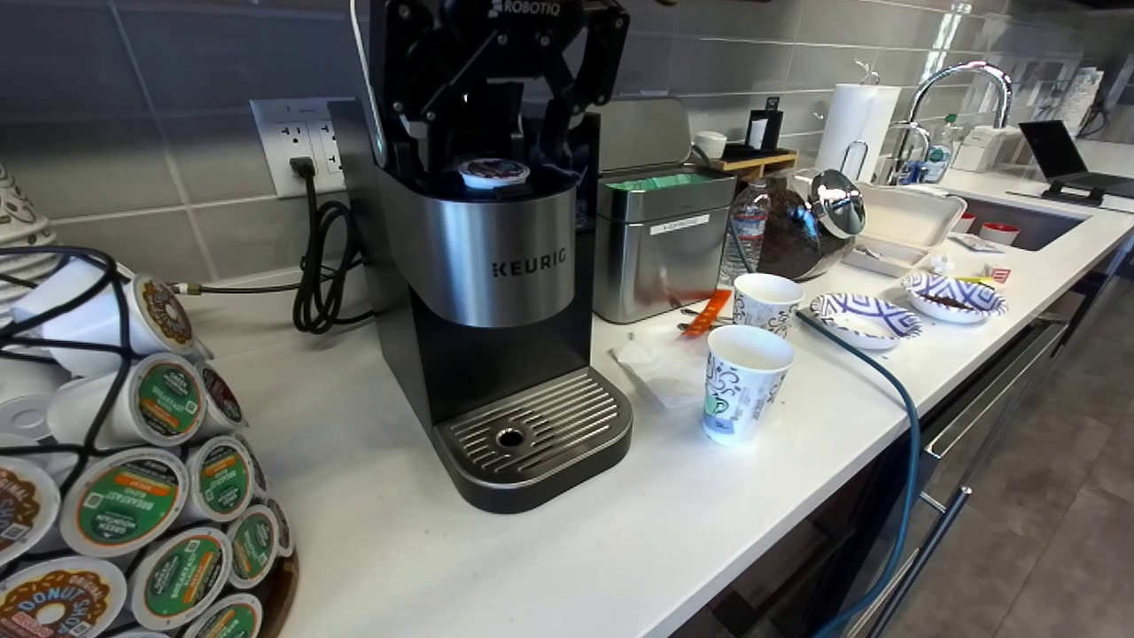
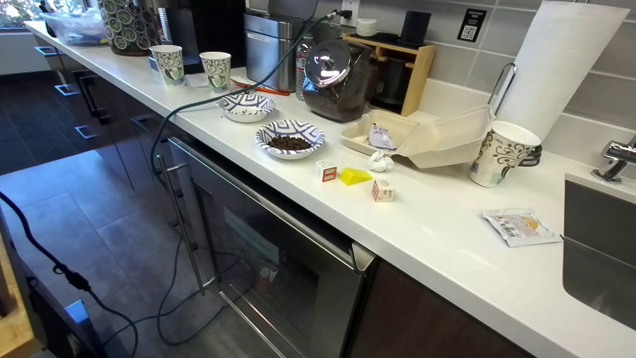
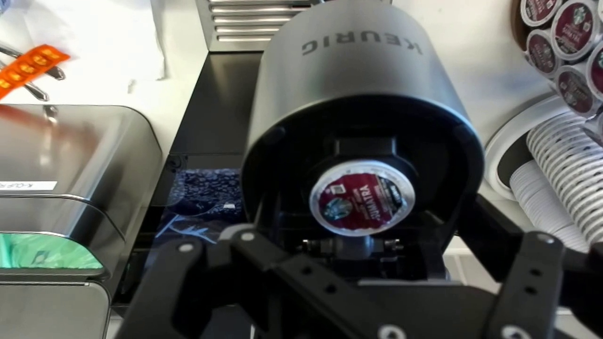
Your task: Remove the white object from the coffee machine
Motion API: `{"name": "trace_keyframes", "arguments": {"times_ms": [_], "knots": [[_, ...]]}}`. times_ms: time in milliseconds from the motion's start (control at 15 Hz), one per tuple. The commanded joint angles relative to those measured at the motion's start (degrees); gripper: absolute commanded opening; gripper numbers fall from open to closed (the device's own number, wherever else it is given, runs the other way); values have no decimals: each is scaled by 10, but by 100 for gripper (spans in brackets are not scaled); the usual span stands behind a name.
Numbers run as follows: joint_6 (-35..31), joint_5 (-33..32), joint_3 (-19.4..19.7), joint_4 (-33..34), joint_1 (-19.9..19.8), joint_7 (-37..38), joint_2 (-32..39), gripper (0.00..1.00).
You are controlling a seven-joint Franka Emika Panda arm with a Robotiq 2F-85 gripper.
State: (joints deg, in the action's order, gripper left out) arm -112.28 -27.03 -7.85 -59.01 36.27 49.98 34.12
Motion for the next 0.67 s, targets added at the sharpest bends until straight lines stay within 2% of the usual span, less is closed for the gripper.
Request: {"name": "trace_keyframes", "arguments": {"times_ms": [0, 333, 467, 600], "knots": [[27, -3, 3, 40, 7, -1, 26, 87], [41, -5, 4, 57, 8, -3, 36, 43], [44, -8, 5, 63, 9, -4, 37, 30], [45, -9, 5, 66, 11, -7, 37, 28]]}}
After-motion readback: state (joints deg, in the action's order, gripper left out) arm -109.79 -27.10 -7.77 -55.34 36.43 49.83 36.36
